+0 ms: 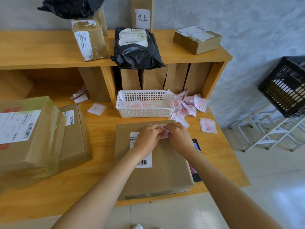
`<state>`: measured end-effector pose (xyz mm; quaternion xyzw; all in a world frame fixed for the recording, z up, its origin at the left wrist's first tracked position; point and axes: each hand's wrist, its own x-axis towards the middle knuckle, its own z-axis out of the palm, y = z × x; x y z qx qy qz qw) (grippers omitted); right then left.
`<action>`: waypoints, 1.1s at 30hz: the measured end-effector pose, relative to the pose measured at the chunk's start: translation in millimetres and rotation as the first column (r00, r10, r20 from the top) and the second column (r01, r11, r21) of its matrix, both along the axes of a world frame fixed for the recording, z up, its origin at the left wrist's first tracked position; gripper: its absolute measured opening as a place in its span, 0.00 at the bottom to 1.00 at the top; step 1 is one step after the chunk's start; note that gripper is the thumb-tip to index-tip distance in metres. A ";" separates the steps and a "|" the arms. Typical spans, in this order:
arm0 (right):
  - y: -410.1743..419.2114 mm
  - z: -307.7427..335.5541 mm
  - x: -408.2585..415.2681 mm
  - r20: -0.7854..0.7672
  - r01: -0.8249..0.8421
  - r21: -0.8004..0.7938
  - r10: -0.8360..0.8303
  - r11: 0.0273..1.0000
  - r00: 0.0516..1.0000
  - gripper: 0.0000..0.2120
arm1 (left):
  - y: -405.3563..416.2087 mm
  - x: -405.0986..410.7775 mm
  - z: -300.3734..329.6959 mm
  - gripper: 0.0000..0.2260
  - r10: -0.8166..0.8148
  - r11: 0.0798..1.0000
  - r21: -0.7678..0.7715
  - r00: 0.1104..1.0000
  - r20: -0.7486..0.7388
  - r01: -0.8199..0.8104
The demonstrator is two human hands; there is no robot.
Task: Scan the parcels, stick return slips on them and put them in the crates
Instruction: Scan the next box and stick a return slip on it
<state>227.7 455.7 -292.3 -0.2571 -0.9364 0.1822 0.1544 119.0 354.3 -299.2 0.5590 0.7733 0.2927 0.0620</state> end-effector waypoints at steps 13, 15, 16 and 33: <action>-0.6 -18.0 8.5 0.051 -0.058 0.093 0.053 0.994 0.997 0.19 | -5.6 -2.9 -10.3 0.23 0.009 0.940 -0.335 0.988 -0.155 -0.061; -2.1 -16.0 8.6 0.131 -0.097 0.082 0.086 0.992 0.988 0.24 | -3.4 -2.5 -9.6 0.24 0.011 0.926 -0.372 0.988 -0.155 -0.069; -3.6 -16.1 9.3 0.182 -0.104 0.059 0.092 0.993 0.979 0.28 | -2.8 -1.8 -10.0 0.24 0.006 0.922 -0.381 0.987 -0.160 -0.068; -10.2 -21.5 14.9 0.241 0.192 -0.284 -0.124 0.939 0.963 0.26 | -34.6 -32.2 -11.2 0.27 0.167 0.857 -0.452 0.964 -0.209 -0.247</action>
